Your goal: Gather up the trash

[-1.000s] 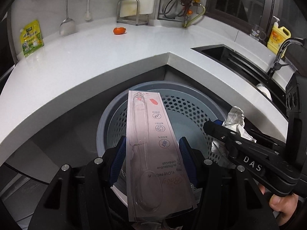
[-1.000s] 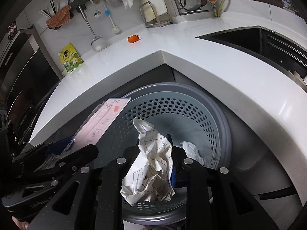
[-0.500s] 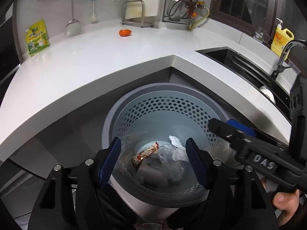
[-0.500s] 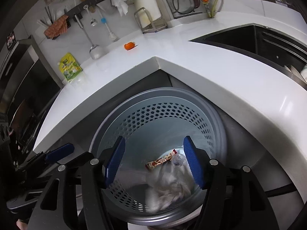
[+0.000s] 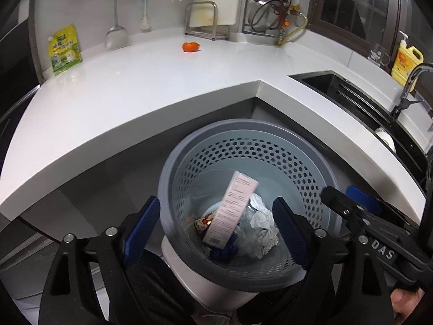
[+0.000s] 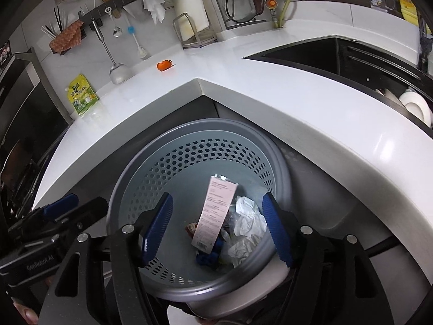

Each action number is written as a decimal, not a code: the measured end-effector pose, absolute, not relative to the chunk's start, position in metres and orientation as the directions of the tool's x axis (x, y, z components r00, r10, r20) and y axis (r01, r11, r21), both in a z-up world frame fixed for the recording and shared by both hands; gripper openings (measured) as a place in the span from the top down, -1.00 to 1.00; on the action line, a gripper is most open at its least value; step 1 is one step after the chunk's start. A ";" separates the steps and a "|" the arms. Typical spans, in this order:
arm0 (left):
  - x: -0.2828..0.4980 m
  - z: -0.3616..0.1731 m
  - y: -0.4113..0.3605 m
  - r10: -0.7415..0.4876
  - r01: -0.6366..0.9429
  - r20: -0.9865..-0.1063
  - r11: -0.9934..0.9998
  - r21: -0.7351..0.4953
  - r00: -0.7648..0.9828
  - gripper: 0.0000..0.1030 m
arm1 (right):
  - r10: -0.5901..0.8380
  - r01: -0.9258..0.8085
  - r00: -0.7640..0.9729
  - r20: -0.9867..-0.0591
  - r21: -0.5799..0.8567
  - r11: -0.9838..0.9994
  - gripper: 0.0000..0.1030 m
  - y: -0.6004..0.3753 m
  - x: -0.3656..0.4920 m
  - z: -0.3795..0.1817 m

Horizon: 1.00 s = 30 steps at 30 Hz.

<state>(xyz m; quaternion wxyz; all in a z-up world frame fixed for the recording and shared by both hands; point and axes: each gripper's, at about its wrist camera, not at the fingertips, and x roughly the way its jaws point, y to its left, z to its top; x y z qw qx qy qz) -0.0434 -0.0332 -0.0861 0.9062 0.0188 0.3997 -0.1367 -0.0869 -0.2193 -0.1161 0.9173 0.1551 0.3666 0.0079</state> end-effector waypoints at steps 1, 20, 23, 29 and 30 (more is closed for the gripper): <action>-0.044 -0.085 -0.032 -0.227 0.257 -0.726 0.964 -0.072 0.649 -0.69 | 0.120 0.104 0.731 -0.671 0.283 0.953 -0.30 -0.218 -0.089 -0.116; -0.046 -0.085 -0.024 -0.145 0.197 -0.732 0.980 -0.014 0.666 -0.87 | 0.046 0.142 0.725 -0.687 0.215 0.966 -0.39 -0.208 -0.103 -0.116; -0.047 -0.086 -0.023 -0.140 0.191 -0.735 0.981 -0.014 0.663 -0.87 | 0.040 0.145 0.729 -0.684 0.210 0.967 -0.40 -0.206 -0.104 -0.115; -0.045 -0.089 -0.022 -0.121 0.176 -0.746 0.984 -0.006 0.655 -0.87 | 0.035 0.145 0.729 -0.684 0.204 0.968 -0.42 -0.205 -0.104 -0.114; -0.045 -0.089 -0.022 -0.118 0.174 -0.746 0.985 -0.003 0.656 -0.87 | 0.034 0.146 0.728 -0.684 0.204 0.968 -0.42 -0.205 -0.105 -0.114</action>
